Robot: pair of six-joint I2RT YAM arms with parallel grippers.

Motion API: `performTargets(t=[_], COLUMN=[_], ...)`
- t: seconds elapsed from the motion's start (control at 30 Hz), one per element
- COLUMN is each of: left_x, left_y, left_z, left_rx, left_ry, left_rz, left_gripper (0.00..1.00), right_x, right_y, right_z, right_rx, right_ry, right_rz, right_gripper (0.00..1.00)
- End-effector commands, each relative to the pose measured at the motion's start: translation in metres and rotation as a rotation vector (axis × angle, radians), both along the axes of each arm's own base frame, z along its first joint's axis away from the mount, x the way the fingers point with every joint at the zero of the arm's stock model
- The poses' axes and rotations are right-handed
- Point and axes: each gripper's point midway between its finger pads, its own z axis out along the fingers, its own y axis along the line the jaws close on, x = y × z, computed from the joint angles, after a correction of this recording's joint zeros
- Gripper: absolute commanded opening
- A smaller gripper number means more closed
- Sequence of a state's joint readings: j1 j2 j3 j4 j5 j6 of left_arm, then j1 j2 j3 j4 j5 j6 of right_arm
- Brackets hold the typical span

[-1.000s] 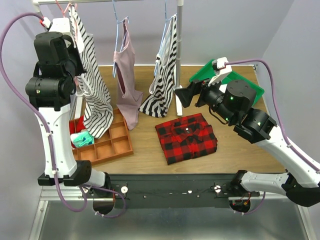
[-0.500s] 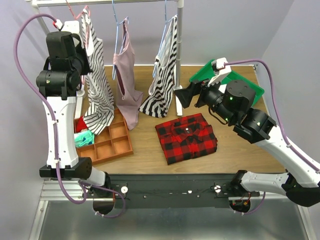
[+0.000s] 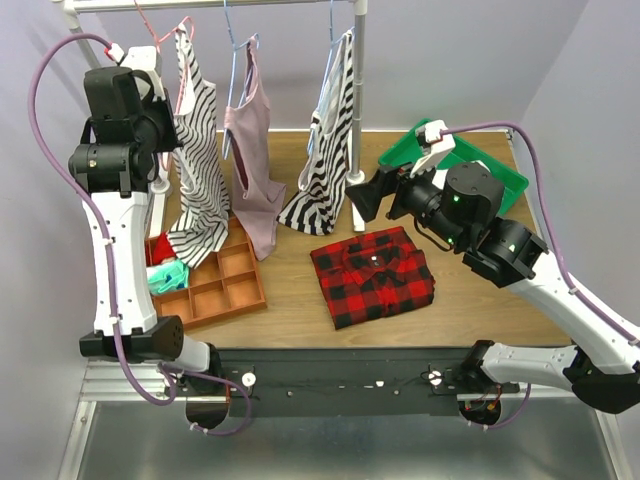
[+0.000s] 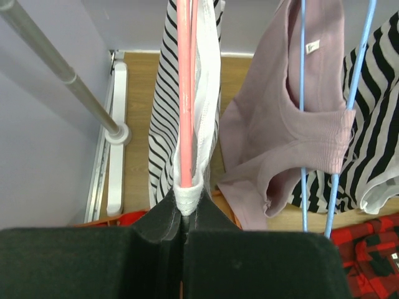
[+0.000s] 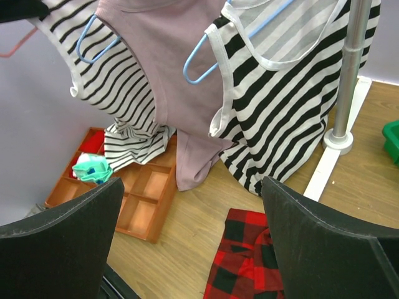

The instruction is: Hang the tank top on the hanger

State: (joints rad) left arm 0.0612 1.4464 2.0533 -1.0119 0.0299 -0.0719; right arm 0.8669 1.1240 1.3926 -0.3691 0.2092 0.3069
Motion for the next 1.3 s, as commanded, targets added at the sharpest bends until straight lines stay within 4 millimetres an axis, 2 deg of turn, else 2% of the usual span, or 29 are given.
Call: performTargets(t=[0.0, 0.23, 0.57, 0.8, 0.97, 1.27], left_x=[0.012, 0.024, 0.047, 0.06, 0.063, 0.056], left_y=[-0.004, 0.002, 0.008, 0.015, 0.015, 0.023], left_z=[0.023, 0.021, 0.005, -0.014, -0.025, -0.037], left_rx=[0.002, 0.005, 0.003, -0.019, -0.032, -0.023], left_ry=[-0.07, -0.046, -0.004, 0.04, 0.065, 0.08], left_rz=[-0.052, -0.043, -0.042, -0.046, -0.045, 0.002], left_gripper=[0.0, 0.0, 0.0, 0.0, 0.0, 0.01], right_x=[-0.006, -0.007, -0.004, -0.001, 0.002, 0.003], right_y=[0.003, 0.009, 0.012, 0.017, 0.018, 0.021], right_z=[0.001, -0.003, -0.009, -0.017, -0.022, -0.031], right_rx=[0.011, 0.016, -0.003, -0.015, -0.026, -0.037], right_ry=[-0.001, 0.001, 0.008, 0.021, 0.024, 0.041], right_rz=[0.032, 0.058, 0.057, 0.063, 0.054, 0.06], right_gripper=[0.99, 0.99, 0.99, 0.99, 0.99, 0.99])
